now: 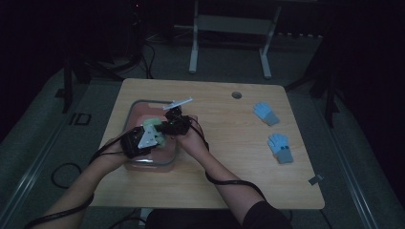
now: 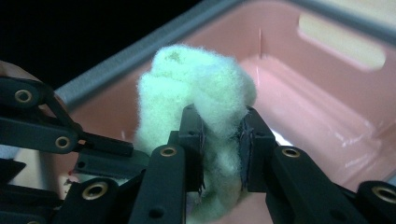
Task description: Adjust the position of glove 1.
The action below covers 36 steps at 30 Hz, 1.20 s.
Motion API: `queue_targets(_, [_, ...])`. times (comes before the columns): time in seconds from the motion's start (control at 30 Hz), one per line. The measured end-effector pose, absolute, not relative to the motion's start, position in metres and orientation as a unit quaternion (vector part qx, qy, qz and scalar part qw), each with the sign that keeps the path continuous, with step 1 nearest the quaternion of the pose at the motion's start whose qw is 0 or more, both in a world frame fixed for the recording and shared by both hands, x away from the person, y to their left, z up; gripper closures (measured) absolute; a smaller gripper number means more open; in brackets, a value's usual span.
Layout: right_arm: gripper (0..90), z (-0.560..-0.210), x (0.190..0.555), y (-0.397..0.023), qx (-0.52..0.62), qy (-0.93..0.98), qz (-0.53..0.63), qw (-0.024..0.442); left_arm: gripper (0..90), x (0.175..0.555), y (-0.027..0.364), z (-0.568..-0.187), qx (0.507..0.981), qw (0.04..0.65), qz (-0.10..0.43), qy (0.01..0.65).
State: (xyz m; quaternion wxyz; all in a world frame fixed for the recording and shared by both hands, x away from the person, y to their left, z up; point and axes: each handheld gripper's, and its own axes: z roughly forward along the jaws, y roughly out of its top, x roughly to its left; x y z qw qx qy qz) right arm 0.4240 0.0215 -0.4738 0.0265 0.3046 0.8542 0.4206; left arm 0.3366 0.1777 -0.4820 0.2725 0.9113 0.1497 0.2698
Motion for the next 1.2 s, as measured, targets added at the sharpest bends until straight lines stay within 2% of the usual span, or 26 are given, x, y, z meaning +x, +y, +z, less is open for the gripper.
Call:
queue_targets(0.37, [73.6, -0.501, 0.428, 0.028, 0.311, 0.872, 0.378, 0.026, 74.4, 0.349, 0.175, -0.502, 0.932, 0.241, 0.223, 0.153])
queue_targets(0.7, [63.9, -0.498, 0.43, 0.026, 0.313, 0.876, 0.366, 0.031, 68.8, 0.361, 0.172, -0.508, 0.948, 0.215, 0.176, 0.158])
queue_targets(0.9, [60.6, -0.491, 0.428, 0.014, 0.313, 0.869, 0.383, 0.026, 52.2, 0.363, 0.175, -0.506, 0.943, 0.225, 0.168, 0.176])
queue_targets(1.03, [56.8, -0.485, 0.423, 0.006, 0.306, 0.867, 0.393, 0.024, 34.1, 0.364, 0.178, -0.502, 0.933, 0.24, 0.178, 0.201])
queue_targets(1.1, [55.3, -0.481, 0.42, 0.002, 0.302, 0.865, 0.4, 0.023, 21.8, 0.362, 0.18, -0.497, 0.925, 0.261, 0.18, 0.208])
queue_targets(1.2, [52.5, -0.474, 0.416, -0.006, 0.296, 0.863, 0.41, 0.023, 15.0, 0.36, 0.181, -0.489, 0.918, 0.277, 0.185, 0.217])
